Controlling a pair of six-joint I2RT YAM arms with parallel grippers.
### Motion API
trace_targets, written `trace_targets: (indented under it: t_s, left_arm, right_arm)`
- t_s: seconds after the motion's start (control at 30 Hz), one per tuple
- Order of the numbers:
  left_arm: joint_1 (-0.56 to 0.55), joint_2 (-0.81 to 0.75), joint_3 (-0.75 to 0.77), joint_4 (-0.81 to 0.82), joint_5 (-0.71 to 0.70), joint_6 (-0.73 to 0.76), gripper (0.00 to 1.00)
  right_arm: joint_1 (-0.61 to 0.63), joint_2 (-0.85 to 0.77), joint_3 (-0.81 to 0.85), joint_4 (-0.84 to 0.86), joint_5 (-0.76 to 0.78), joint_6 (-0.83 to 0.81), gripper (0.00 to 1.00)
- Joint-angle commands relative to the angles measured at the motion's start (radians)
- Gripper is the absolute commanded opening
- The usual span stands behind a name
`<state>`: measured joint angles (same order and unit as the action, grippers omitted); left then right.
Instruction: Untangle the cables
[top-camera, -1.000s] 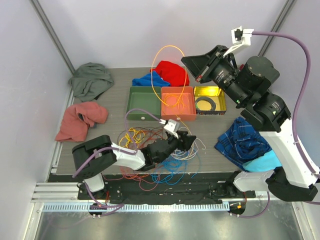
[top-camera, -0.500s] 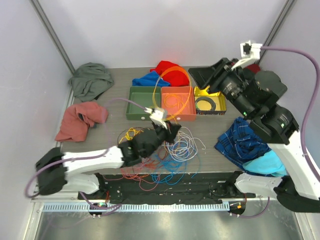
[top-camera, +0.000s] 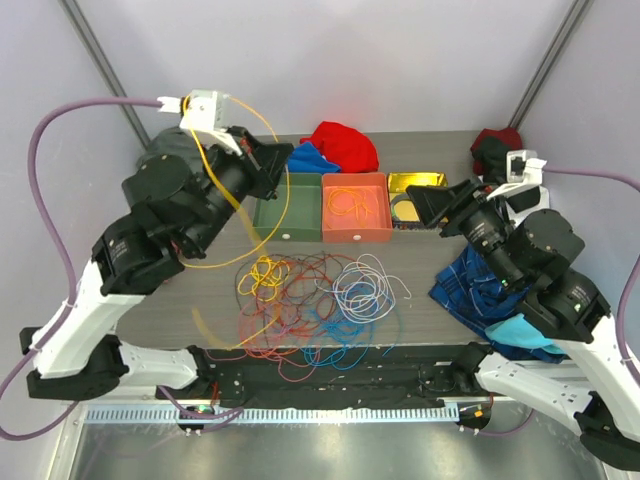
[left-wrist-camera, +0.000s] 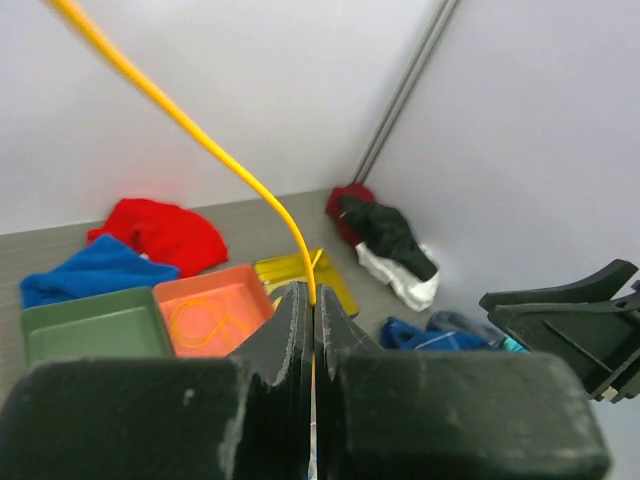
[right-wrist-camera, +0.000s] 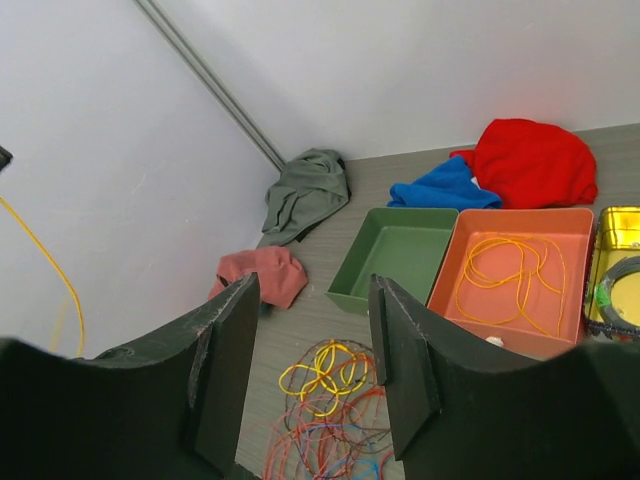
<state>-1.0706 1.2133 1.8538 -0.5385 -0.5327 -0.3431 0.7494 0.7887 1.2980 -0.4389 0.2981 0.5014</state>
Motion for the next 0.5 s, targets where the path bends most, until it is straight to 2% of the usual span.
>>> trace_targets:
  t_s: [0.0, 0.13, 0.23, 0.37, 0.47]
  left_arm:
    - [0.001, 0.142, 0.154, -0.27, -0.024, 0.102, 0.0]
    - [0.011, 0.219, 0.278, -0.302, -0.027, 0.124, 0.0]
    - [0.061, 0.262, 0.28, -0.313, 0.009, 0.102, 0.0]
    - [0.168, 0.313, 0.28, -0.365, 0.126, 0.04, 0.0]
    - [0.184, 0.339, 0.275, -0.39, 0.152, 0.027, 0.0]
  right_arm:
    - [0.004, -0.017, -0.09, 0.068, -0.023, 0.035, 0.57]
    - [0.005, -0.022, -0.14, 0.089, -0.057, 0.043, 0.59]
    - [0.005, -0.028, -0.17, 0.094, -0.057, 0.048, 0.59]
    - [0.005, -0.046, -0.195, 0.088, -0.062, 0.034, 0.59]
    - [0.005, -0.057, -0.203, 0.103, -0.109, 0.019, 0.6]
